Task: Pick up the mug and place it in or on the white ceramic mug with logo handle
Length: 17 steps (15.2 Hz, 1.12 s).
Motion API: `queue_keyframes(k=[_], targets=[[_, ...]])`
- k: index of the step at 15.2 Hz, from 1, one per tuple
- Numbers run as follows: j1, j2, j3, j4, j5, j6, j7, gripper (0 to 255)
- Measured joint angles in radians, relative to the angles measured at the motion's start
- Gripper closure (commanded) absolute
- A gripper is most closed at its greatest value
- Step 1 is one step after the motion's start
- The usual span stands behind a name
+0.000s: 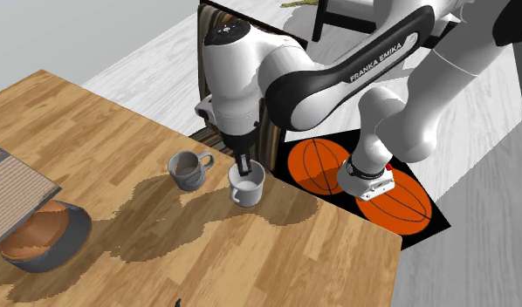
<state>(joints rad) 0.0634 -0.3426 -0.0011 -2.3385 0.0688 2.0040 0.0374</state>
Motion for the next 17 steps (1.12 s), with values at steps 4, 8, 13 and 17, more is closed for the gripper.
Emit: queue_keyframes(k=[4,8,13,17], targets=[[0.000,-0.010,0.001,0.044,-0.001,-0.053,0.005,255],[0.000,-0.019,0.000,0.094,-0.003,-0.113,0.008,255],[-0.023,0.058,-0.040,0.194,-0.014,-0.139,-0.047,255],[-0.045,0.175,-0.078,0.328,-0.016,-0.160,-0.107,255]])
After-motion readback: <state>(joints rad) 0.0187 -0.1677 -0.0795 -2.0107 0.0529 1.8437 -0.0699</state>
